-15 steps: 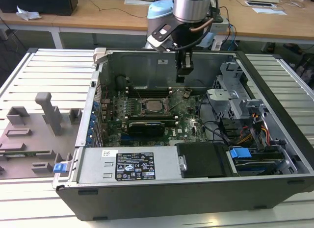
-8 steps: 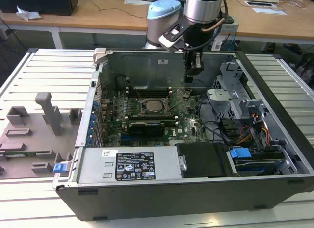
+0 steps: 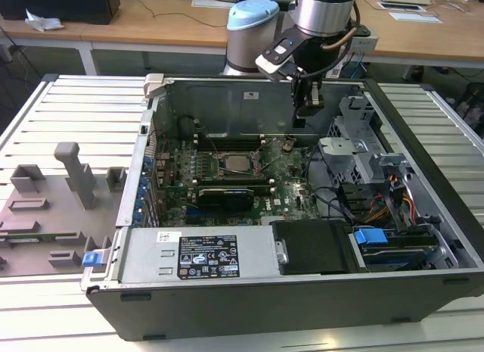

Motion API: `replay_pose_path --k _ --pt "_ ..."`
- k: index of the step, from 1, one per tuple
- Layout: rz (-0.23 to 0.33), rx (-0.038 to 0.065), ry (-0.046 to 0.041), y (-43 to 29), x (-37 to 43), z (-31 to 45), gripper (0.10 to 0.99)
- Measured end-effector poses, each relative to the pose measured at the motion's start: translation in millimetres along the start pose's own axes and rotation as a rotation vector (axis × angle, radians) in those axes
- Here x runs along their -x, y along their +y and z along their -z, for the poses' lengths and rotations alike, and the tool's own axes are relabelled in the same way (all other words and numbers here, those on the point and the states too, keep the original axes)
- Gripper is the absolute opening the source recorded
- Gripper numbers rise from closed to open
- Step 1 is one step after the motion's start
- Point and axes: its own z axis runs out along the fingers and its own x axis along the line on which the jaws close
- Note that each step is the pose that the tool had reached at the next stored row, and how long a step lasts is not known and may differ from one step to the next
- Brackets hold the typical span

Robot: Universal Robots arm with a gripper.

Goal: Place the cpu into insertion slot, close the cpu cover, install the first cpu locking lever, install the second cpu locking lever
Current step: 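Close the cpu cover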

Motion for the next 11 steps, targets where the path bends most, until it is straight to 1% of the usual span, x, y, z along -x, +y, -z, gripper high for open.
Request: replay_pose_path --k 3,4,5,6,8,11 --pt "0.000 0.000 0.0000 2.1 0.1 -0.1 0.106" --pt "0.000 0.000 -0.0001 3.8 0.1 -0.1 0.106" --pt "0.000 0.000 -0.0002 8.6 0.1 -0.2 0.106" --pt "0.000 -0.002 -0.0001 17.9 0.0 -0.6 0.106" --pt "0.001 -0.003 -0.0002 24.8 0.0 -0.8 0.106" --pt "0.005 -0.003 0.0000 24.8 0.1 -2.7 0.106"
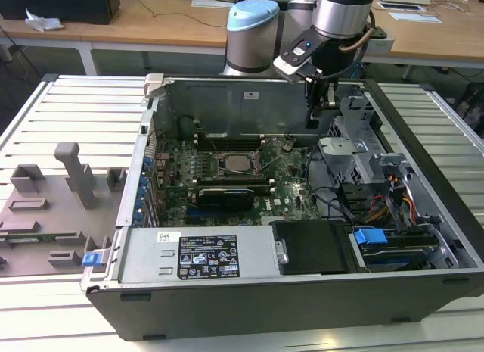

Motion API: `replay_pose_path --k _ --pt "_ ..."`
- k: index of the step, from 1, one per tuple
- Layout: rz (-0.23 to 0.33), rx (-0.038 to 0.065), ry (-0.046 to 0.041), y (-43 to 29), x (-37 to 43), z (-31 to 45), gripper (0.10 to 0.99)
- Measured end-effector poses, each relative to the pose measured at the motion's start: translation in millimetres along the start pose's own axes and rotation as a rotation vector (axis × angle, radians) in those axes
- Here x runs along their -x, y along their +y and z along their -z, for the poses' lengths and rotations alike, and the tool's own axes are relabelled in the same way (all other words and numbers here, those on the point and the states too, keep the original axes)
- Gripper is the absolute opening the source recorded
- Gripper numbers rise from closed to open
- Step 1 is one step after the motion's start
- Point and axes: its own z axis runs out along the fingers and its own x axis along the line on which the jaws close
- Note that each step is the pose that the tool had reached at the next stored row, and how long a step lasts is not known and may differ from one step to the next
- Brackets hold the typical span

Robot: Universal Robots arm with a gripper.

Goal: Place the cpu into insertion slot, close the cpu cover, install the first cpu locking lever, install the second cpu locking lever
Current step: 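Close the cpu cover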

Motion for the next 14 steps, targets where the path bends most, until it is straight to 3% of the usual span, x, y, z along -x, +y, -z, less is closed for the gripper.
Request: replay_pose_path --k 9,14 --pt "0.007 0.000 0.0002 -0.6 0.1 -14.9 0.106" --pt "0.007 0.000 0.0004 -6.4 0.2 -24.9 0.106"
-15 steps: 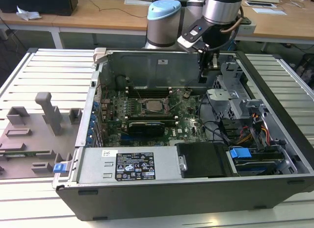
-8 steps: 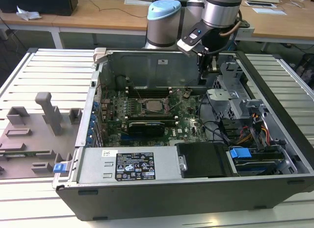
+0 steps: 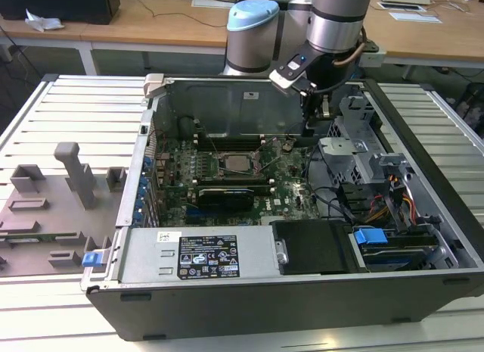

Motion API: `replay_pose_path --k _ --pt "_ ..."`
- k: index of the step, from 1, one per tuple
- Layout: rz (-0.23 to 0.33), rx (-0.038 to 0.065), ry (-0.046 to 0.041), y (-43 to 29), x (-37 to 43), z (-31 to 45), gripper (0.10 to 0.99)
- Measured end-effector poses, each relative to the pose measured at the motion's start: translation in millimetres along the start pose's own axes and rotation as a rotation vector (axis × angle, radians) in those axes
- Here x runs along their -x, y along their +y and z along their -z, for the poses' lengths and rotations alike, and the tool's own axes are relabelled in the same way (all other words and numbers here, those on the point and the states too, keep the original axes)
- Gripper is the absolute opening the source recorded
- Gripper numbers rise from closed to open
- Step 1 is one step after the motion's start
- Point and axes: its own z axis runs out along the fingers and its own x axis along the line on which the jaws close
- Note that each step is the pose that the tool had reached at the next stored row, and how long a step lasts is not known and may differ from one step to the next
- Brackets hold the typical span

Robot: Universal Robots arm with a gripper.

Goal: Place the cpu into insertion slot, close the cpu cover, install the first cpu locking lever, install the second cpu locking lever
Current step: 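Close the cpu cover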

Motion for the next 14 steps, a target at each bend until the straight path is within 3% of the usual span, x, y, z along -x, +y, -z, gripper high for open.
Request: replay_pose_path --k 2,4,5,8,12,14 --pt "0.000 -0.004 0.0000 -0.8 0.0 -3.9 0.106" --pt "0.000 -0.026 0.0002 -0.9 0.0 -6.2 0.106" --pt "0.000 -0.032 0.0003 -1.0 0.1 -6.8 0.106" --pt "0.002 -0.035 0.0010 -4.2 -0.1 -9.5 0.106" --pt "0.003 -0.035 0.0009 -8.0 -1.0 -20.5 0.106" --pt "0.003 -0.035 0.0009 -13.6 -1.4 -24.7 0.106"
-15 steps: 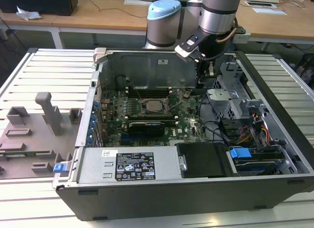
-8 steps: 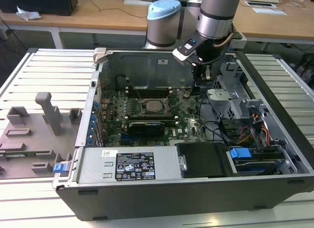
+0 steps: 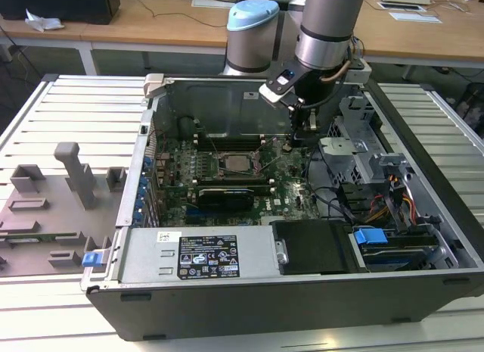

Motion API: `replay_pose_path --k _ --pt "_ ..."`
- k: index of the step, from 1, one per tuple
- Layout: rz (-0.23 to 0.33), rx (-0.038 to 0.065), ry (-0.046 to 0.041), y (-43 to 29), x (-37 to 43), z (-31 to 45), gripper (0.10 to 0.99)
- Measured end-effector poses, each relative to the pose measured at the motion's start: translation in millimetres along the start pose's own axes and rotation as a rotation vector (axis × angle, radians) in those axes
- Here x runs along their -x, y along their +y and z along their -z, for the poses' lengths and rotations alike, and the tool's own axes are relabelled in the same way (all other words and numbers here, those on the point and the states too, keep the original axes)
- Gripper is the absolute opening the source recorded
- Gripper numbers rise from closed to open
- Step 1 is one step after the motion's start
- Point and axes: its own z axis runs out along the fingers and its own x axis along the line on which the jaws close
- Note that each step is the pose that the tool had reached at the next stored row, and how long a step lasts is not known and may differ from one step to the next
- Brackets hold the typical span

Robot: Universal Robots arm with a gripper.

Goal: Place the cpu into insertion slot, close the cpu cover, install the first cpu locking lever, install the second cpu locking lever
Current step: 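Close the cpu cover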

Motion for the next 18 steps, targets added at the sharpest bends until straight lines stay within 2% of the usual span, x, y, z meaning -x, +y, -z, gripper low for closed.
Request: replay_pose_path --k 1,4,5,6,10,14,18 --pt "0.000 0.000 0.0015 -5.8 -0.5 -1.9 0.106" --pt "0.000 0.000 0.0054 -12.6 -0.6 -2.2 0.106" --pt "0.000 0.000 0.0081 -15.2 -0.7 -2.2 0.106" --pt "0.000 0.000 0.0125 -21.2 -0.8 -2.3 0.106" --pt "0.000 0.001 0.0136 -30.7 -0.9 -2.4 0.106" --pt "0.000 0.002 0.0135 -46.4 -1.0 -2.4 0.106" --pt "0.000 0.001 0.0135 -48.9 -1.1 -2.5 0.106"
